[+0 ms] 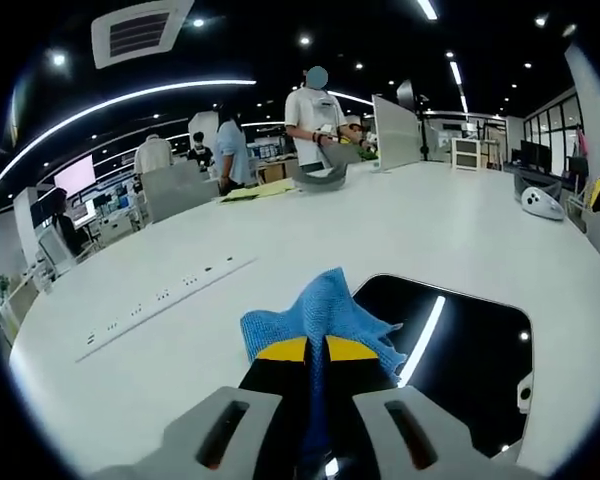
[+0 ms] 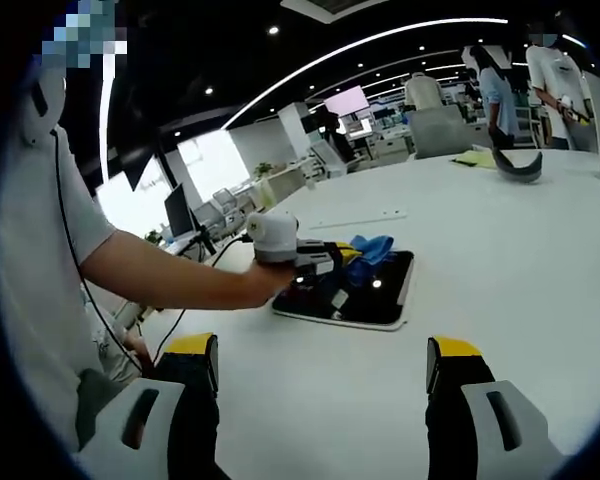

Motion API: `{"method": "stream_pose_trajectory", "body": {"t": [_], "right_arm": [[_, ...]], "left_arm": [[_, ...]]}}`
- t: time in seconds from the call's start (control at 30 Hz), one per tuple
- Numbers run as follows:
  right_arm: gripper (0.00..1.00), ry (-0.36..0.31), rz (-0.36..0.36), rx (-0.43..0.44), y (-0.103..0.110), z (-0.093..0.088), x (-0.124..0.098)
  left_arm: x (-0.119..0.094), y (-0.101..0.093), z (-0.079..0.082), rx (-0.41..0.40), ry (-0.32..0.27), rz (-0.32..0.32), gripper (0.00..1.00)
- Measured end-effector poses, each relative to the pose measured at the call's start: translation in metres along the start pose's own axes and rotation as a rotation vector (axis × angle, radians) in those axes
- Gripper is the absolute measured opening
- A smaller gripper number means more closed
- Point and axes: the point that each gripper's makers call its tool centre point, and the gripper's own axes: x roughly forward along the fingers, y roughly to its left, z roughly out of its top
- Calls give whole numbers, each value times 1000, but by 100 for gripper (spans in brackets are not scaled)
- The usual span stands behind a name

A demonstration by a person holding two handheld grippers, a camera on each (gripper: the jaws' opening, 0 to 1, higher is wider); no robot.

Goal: Wipe the mirror surface with the cleaning cloth until all visible marks leave the cleaned area.

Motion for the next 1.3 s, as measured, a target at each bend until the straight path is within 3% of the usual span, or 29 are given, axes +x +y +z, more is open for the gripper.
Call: {"method": "stream_pose_trajectory", "body": {"t": [0.63, 1.3], "right_arm": [[85, -15, -17, 16, -7, 1, -9], [85, -11, -31, 26, -10, -4, -17]], "left_arm": [[20, -28, 11, -3, -11, -53, 2], [22, -65, 17, -9, -34, -116, 2]]}}
